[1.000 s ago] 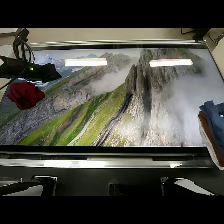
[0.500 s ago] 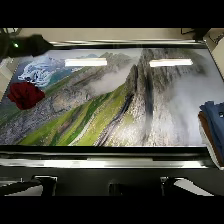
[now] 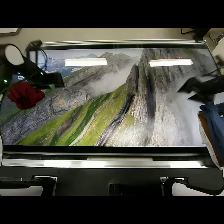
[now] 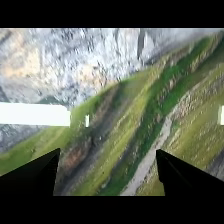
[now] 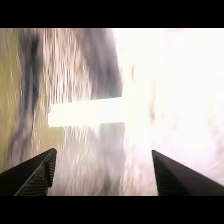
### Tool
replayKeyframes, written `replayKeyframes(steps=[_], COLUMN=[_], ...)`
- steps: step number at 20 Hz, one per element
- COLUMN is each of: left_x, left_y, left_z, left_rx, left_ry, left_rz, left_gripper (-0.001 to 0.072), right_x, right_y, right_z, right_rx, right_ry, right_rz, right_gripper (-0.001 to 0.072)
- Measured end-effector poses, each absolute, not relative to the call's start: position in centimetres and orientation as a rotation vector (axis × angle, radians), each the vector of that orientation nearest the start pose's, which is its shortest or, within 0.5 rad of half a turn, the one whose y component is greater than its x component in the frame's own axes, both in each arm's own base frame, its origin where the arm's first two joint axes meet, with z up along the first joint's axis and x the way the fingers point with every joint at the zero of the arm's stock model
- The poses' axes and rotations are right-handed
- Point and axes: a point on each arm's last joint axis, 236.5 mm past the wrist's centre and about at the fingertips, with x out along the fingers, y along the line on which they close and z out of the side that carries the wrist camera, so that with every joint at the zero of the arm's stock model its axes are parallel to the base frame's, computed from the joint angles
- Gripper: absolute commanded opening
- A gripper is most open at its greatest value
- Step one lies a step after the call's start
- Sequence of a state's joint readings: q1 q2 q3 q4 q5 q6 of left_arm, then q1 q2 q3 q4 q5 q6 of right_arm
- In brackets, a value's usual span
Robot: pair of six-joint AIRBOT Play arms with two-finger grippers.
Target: Fold the clothes and pants, and hang the long-sleeved shirts on hangers.
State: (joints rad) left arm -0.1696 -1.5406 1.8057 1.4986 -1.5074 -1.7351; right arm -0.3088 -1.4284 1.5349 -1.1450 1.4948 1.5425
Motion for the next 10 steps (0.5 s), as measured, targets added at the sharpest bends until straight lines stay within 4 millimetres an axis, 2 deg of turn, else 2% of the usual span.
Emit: replayKeyframes(steps=[2, 4, 7, 10], left_x=[42.9, 42.0, 40.9, 40.5], left_y=[-9.9, -9.8, -9.6, -9.4], left_z=[8.9, 7.1, 4.7, 3.4], left_rx=[-0.068, -0.040, -0.011, 0.004], left_ry=[1.278, 1.294, 1.333, 1.355], left_rz=[-0.083, -0.047, -0.021, -0.010], left_gripper=[0.0701, 0.0701, 0.0701, 0.0701], right_x=[38.5, 37.0, 36.0, 35.5], right_y=[0.5, 2.0, 2.9, 3.3], right_z=[5.0, 3.6, 3.0, 2.8], right_rx=[0.467, 0.436, 0.409, 0.395], right_ry=[1.428, 1.503, 1.542, 1.560], right_rz=[0.143, 0.161, 0.172, 0.176], right_gripper=[0.0705, 0.0705, 0.0705, 0.0705])
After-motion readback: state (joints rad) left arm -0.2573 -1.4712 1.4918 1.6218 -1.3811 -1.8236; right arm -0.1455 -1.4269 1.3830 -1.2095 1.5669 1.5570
